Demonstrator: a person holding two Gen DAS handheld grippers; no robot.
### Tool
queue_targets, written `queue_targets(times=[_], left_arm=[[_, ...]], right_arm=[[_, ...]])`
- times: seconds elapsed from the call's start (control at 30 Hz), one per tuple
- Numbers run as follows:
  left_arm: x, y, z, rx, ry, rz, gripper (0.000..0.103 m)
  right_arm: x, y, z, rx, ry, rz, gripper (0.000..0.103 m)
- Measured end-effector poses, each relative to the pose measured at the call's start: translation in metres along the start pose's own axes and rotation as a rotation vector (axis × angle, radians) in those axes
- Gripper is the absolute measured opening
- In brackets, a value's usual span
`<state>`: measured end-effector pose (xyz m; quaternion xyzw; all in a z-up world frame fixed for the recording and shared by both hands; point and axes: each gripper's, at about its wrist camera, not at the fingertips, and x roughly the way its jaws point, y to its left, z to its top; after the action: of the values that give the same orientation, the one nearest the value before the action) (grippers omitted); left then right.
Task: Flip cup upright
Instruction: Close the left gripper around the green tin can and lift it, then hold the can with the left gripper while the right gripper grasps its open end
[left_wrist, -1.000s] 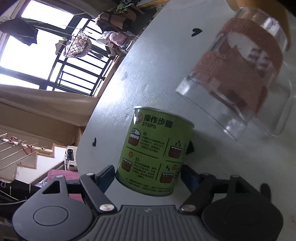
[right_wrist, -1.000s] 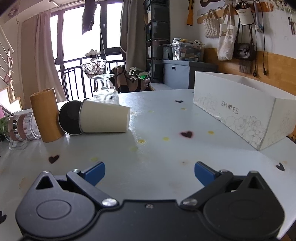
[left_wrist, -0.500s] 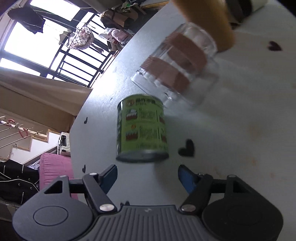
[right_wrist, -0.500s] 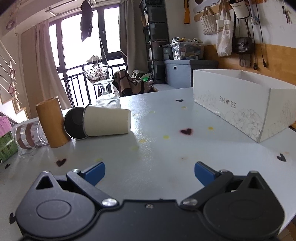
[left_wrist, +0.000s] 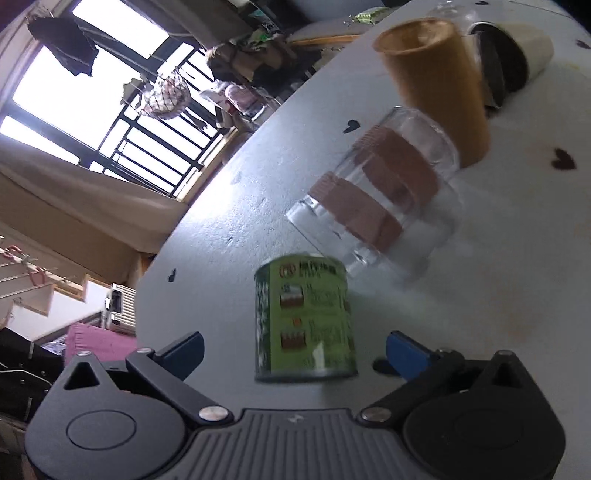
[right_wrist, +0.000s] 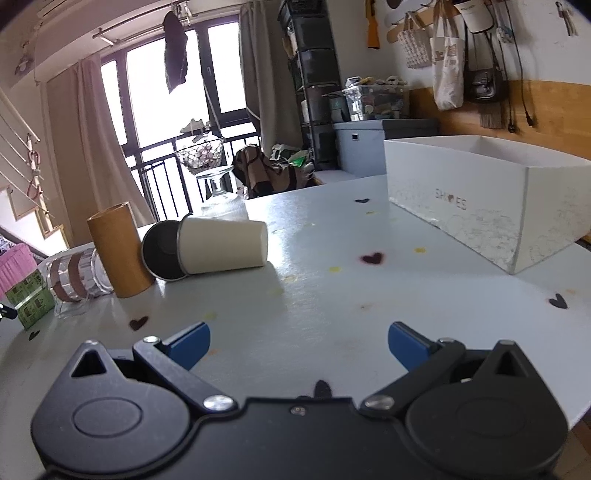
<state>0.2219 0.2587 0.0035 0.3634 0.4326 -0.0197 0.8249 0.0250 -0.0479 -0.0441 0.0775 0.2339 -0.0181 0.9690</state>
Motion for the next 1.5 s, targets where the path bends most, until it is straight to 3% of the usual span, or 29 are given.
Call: queue_targets(times=[0.1, 0.3, 0.5, 0.67, 0.87, 1.07, 1.23, 1.5], left_arm=[[0.024, 0.015, 0.005, -0.034, 0.029, -0.025, 0.102], [0.042, 0.002, -0.004, -0.022, 0.094, -0.034, 0.074], [0.018, -0.008, -0.03, -0.142, 0.07, -0.026, 0.074], [-0.012, -0.024, -0.059, -0.16, 0.055, -0.031, 0.074], [-0.041, -0.039, -0.086, -0.176, 0.043, -0.039, 0.074], [-0.061, -0.053, -0.105, -0.149, 0.016, -0.056, 0.074], [-0.07, -0.057, -0.116, -0.146, -0.009, -0.074, 0.074], [-0.077, -0.06, -0.127, -0.177, -0.062, -0.082, 0.074]], right_arm=[[0.003, 0.001, 0.0, -0.011, 0.003, -0.015, 0.103], [0.011, 0.002, 0.002, -0.012, 0.012, -0.033, 0.103], [0.019, 0.013, 0.0, -0.028, 0.03, 0.014, 0.103], [0.013, 0.022, 0.001, -0.025, 0.025, 0.074, 0.103], [0.009, 0.043, 0.005, 0.034, 0.041, 0.265, 0.103], [0.03, 0.09, 0.012, 0.102, 0.198, 0.459, 0.103], [0.05, 0.141, 0.012, 0.141, 0.343, 0.556, 0.103], [0.1, 0.208, -0.007, 0.39, 0.726, 0.707, 0.103]])
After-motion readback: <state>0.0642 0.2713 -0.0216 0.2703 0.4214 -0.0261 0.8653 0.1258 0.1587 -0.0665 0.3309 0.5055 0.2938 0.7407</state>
